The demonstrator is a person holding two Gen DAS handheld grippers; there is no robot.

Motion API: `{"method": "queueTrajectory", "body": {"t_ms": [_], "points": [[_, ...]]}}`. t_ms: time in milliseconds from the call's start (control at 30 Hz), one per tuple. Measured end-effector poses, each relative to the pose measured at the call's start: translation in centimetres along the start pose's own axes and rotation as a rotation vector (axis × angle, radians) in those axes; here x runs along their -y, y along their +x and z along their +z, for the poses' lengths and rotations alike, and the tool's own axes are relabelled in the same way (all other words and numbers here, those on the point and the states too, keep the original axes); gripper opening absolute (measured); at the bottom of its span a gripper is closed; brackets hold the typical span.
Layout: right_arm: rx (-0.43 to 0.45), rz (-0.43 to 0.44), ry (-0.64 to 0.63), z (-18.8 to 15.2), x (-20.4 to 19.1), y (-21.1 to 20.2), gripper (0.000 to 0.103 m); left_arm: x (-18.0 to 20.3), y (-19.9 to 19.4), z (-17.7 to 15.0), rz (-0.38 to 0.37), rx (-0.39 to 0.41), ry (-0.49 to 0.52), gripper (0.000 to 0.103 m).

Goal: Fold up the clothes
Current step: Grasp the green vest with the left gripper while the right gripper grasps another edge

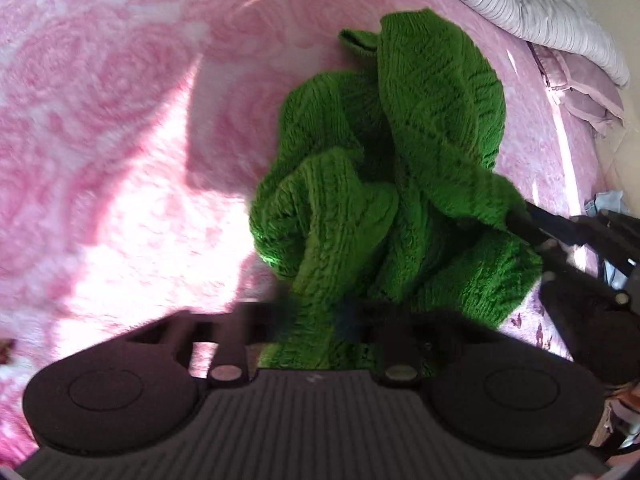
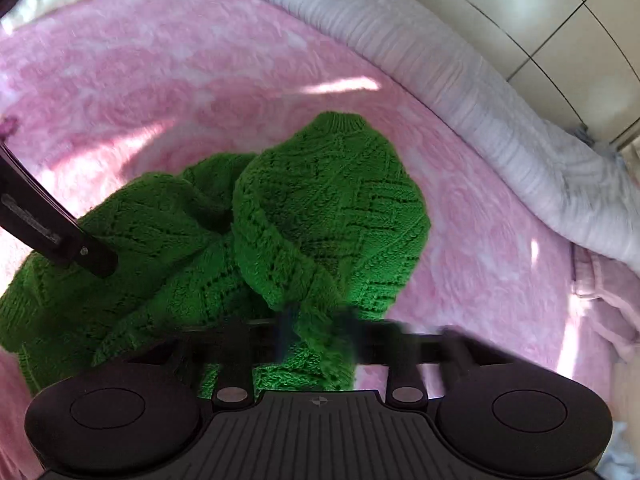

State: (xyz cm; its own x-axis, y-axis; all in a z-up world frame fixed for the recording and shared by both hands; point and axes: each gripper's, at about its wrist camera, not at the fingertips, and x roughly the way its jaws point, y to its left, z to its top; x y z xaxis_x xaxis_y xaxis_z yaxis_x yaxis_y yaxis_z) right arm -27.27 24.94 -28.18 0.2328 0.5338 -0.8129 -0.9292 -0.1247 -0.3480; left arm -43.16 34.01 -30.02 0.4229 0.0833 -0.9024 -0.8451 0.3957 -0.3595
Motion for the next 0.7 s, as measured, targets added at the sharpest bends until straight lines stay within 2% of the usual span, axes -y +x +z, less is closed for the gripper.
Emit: {"method": "queueTrajectory", "body": {"t_ms": [67,133,200,300,367,433,467,500,567,600,633,700], "points": [[0.004,0.026,0.097,-1.6,2.1,-0.9,0.003,0.2,-0.9,-1.0,0.014,0.043,0.001,0.006],[-0.040,0.002,0.216,-4.0,4.7,-2.1,0.003,0.2,-1.9,-2.2,0.028,0.075,0.004,0.006],[-0.135,-0.012,0.338,-7.2,7.3,-2.9,0.003,-0.1,-3.0,-3.7,0.046,0.085,0.006,0.006],[-0.326,0.000,0.451,-12.6,9.9,-2.9,0.003,-0.5,-3.5,-4.9,0.051,0.052,-0.002,0.007],[-0.454,0.054,0.486,-15.7,10.7,-2.2,0.003,-0.9,-3.9,-5.7,0.052,0.028,-0.008,0.015],[-0.541,0.097,0.537,-17.8,11.6,-1.5,0.004,-1.2,-4.2,-6.4,0.054,0.003,-0.014,0.018],[-0.543,0.106,0.553,-18.1,12.2,-1.6,0.005,-1.4,-4.5,-6.3,0.053,0.003,-0.016,0.018],[-0.540,0.113,0.568,-18.3,12.7,-1.6,0.007,-1.5,-4.8,-6.0,0.047,0.011,-0.018,0.020],[-0.490,0.104,0.582,-17.7,13.7,-1.9,0.027,-1.9,-5.4,-4.7,0.031,0.048,-0.019,0.030],[-0.463,0.110,0.560,-16.9,13.4,-1.5,0.043,-2.0,-5.6,-4.0,0.022,0.068,-0.019,0.033],[-0.435,0.116,0.538,-16.1,13.0,-1.1,0.053,-2.2,-5.6,-3.1,0.016,0.089,-0.023,0.036],[-0.380,0.128,0.493,-14.5,12.3,-0.2,0.060,-2.7,-5.1,-1.0,-0.004,0.122,-0.042,0.040]]}}
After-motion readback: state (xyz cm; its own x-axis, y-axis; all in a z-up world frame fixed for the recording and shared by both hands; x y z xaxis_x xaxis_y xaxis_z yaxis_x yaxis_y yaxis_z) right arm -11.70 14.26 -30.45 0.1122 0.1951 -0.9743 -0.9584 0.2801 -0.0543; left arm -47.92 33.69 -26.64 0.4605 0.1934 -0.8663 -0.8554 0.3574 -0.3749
